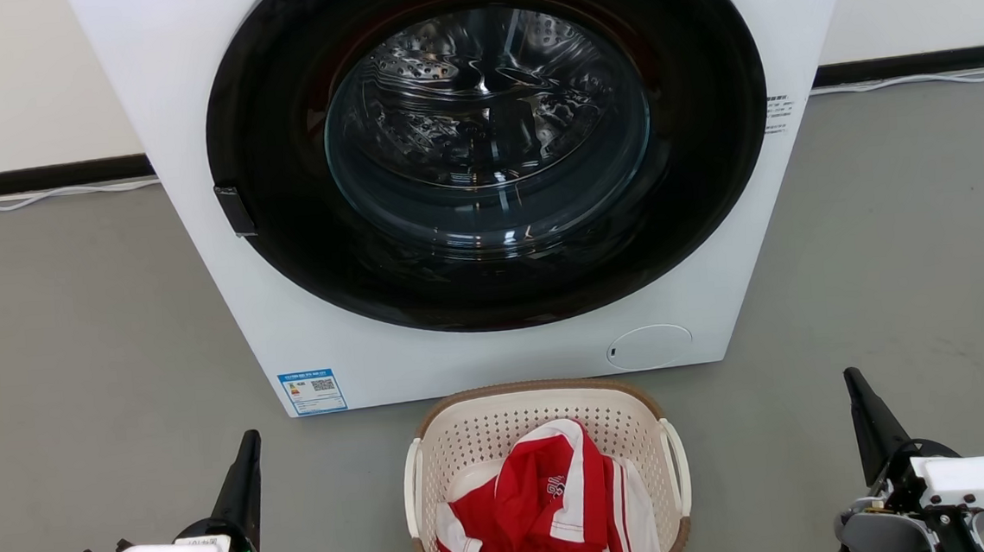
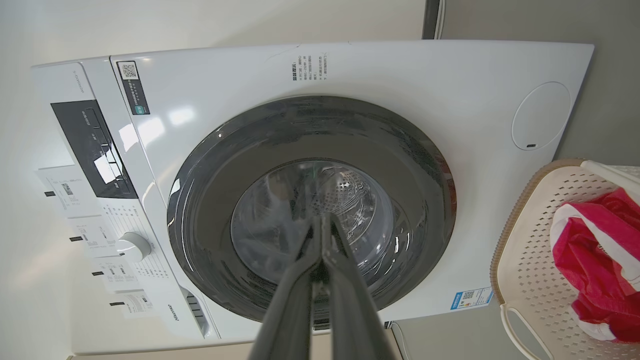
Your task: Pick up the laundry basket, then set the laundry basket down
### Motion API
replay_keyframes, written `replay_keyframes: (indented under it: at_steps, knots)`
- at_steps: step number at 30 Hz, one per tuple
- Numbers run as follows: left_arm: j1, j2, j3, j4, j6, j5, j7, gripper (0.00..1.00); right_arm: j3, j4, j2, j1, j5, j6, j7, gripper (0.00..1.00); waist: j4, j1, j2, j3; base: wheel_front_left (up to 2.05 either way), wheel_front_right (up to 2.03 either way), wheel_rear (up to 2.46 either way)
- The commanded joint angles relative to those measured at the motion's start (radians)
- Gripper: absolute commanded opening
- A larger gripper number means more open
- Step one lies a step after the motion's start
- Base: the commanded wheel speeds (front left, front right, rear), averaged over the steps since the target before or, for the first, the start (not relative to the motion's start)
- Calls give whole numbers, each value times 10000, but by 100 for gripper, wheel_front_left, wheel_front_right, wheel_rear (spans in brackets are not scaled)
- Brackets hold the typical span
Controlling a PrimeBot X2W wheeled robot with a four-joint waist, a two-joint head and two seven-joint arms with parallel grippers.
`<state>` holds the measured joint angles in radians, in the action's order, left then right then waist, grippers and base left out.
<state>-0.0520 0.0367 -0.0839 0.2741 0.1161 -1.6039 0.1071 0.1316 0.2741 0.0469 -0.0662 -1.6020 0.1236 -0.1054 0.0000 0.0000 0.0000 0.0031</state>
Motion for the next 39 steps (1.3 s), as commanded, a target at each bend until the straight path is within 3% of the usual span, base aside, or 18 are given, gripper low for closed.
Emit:
replay_keyframes:
  at_steps: [1,39]
  knots:
    - [-559,135,-295,-292,146,-50,58,0,-182,-294,33,-417,-70,71,-76,0,0,0,0,0,0,0,0]
    - [-559,135,-295,-292,146,-51,58,0,-182,-294,33,-417,-70,71,-76,0,0,0,0,0,0,0,0]
